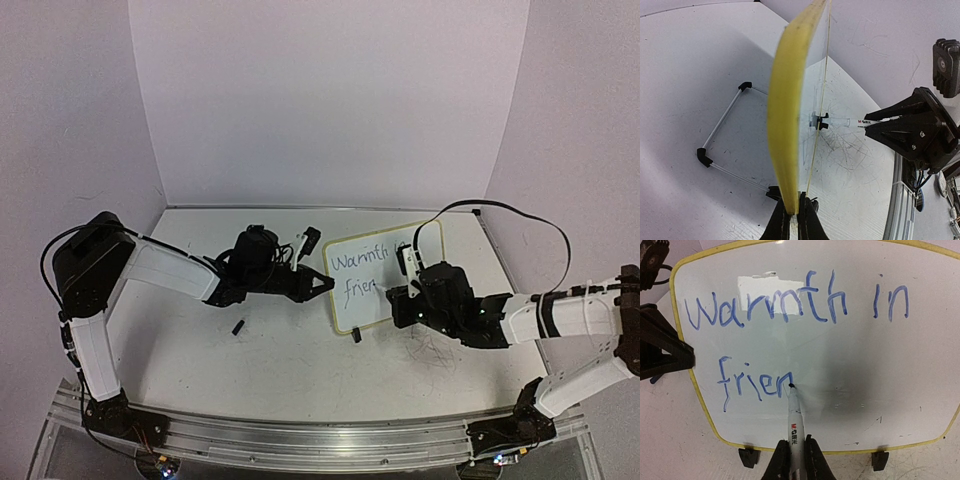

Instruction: Write a sentence on the whiteboard

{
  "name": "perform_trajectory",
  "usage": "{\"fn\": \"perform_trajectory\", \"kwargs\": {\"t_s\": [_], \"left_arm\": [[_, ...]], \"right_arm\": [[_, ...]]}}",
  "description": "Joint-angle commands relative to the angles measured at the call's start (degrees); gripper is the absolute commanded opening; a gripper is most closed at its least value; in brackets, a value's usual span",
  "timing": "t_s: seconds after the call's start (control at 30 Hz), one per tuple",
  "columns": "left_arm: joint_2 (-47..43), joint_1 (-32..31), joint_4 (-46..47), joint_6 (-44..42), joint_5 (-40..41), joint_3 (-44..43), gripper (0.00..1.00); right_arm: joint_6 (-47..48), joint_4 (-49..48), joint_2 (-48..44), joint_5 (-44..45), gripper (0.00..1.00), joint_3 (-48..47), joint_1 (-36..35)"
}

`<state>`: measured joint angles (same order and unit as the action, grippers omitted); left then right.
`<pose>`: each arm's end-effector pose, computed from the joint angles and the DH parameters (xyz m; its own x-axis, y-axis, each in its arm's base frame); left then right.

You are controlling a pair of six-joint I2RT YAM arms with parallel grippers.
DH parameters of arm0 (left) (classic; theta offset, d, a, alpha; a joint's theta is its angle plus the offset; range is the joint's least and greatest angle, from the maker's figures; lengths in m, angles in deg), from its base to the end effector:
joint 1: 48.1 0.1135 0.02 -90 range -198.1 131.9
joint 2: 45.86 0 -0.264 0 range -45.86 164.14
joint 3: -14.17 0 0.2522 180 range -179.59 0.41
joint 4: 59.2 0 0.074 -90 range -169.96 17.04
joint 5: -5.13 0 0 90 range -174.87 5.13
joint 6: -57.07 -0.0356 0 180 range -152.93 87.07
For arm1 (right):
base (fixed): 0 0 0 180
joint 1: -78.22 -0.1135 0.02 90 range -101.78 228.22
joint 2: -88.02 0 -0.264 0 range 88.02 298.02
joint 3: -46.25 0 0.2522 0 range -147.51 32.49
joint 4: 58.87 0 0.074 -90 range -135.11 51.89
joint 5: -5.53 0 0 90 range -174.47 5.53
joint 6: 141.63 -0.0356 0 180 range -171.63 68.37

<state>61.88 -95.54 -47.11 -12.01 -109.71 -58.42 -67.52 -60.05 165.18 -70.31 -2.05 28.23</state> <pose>0.2625 -0.3080 0.1781 -0.5795 0.1520 -0.8007 0.7740 0.4104 -0.4822 0.1856 0.2076 0.1988 -0.4524 -0.1261 -0.8828 -0.4986 0.8566 0.1332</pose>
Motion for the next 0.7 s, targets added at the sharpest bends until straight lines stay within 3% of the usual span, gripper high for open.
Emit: {"fn": "perform_trajectory", "kwargs": {"t_s": [0.0, 0.67], "left_arm": [[0.6, -0.9, -7.2, -2.4, 0.1, 0.9, 0.00], [0.6, -0.9, -7.2, -2.3, 0.1, 0.9, 0.00]], "right_arm": [[-0.6, 2.2, -0.6, 0.1, 0.00, 0.3, 0.8], [0.3, 1.0, -1.2, -0.7, 0.00, -1.2, 0.8]]}}
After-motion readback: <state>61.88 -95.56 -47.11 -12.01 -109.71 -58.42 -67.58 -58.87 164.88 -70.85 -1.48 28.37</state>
